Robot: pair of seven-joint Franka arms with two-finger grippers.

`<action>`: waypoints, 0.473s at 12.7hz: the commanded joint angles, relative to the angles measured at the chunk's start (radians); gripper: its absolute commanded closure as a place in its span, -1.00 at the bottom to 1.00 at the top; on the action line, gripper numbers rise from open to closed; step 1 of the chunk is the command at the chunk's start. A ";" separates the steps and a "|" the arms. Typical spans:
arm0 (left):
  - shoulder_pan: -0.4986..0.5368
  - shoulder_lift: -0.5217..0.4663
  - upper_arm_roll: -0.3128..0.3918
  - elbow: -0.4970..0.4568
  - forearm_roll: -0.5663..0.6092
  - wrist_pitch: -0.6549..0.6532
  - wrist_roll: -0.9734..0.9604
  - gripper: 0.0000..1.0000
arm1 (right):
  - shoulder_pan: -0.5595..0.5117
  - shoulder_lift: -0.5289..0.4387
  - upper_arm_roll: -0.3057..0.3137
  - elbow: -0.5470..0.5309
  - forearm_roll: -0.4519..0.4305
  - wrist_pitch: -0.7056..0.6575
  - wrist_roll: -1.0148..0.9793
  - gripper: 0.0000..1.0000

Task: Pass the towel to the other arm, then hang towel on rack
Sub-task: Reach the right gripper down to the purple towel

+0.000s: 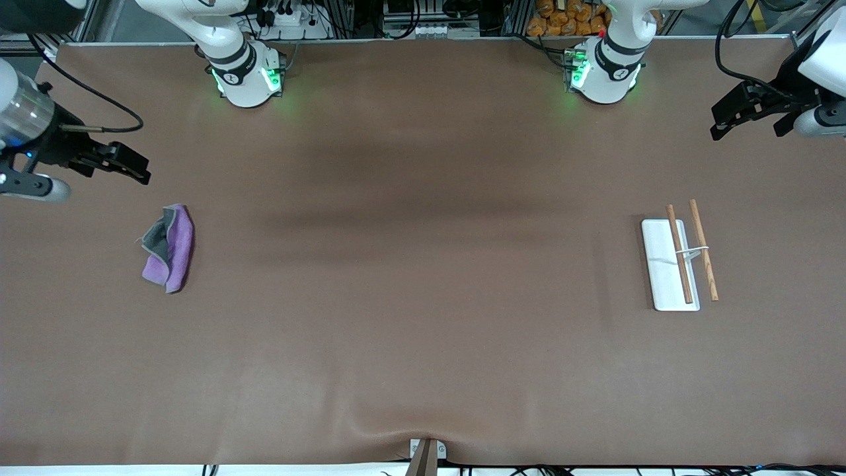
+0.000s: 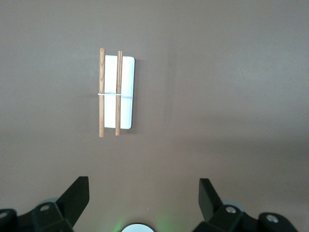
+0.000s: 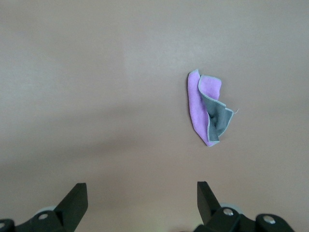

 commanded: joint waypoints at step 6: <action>0.004 0.010 -0.006 -0.004 0.008 -0.012 0.035 -1.00 | -0.086 0.126 -0.155 -0.215 -0.015 0.308 -0.416 -1.00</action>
